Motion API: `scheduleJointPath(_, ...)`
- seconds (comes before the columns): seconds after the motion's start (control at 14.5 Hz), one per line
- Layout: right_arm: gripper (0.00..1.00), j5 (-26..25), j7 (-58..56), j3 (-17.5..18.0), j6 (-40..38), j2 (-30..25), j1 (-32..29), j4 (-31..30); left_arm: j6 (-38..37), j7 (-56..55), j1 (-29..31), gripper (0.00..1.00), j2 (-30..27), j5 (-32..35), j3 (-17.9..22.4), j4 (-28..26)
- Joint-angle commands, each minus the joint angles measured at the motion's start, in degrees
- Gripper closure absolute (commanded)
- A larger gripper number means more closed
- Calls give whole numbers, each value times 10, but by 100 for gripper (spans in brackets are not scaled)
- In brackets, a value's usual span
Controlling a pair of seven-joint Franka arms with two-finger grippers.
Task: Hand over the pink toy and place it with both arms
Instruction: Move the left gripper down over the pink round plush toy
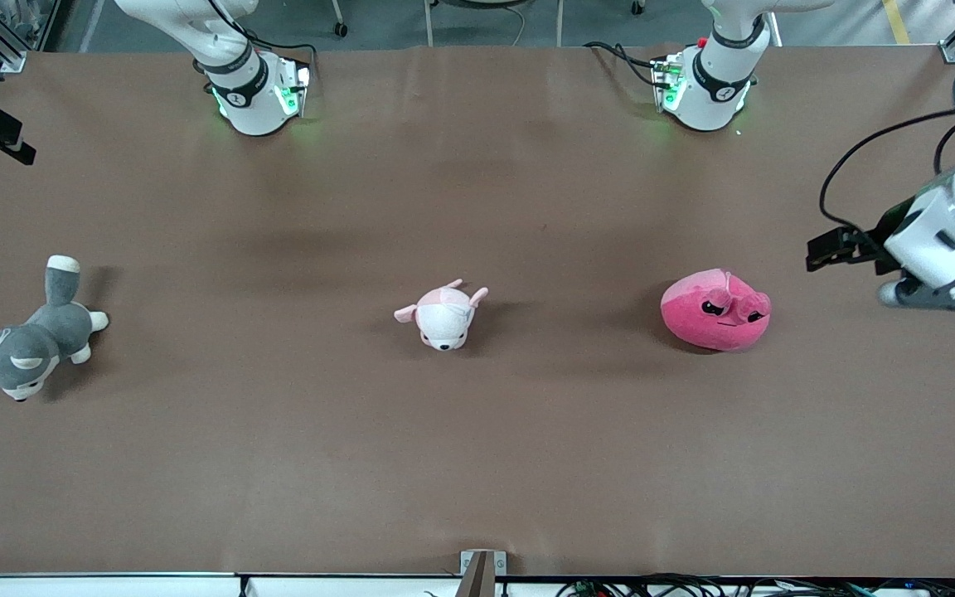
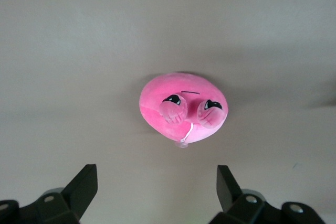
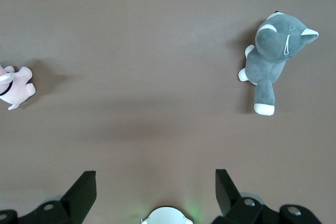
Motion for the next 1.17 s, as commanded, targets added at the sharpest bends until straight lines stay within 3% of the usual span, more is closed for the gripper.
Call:
scheduleJointPath(0.0,0,-7,-5,0,1,-5,2,-4,-4,9,3,0,59,3,0,11)
scheduleJointPath(0.35,0,-7,-5,0,0,-5,2,-4,12,8,4,0,113,3,0,2)
scheduleJointPath(0.9,0,-7,-4,0,0,-5,2,-4,89,-1,3,0,124,1,0,-71)
scheduleJointPath(1.11,0,-7,-4,0,0,-5,2,-4,91,-1,4,8,132,-16,0,-73)
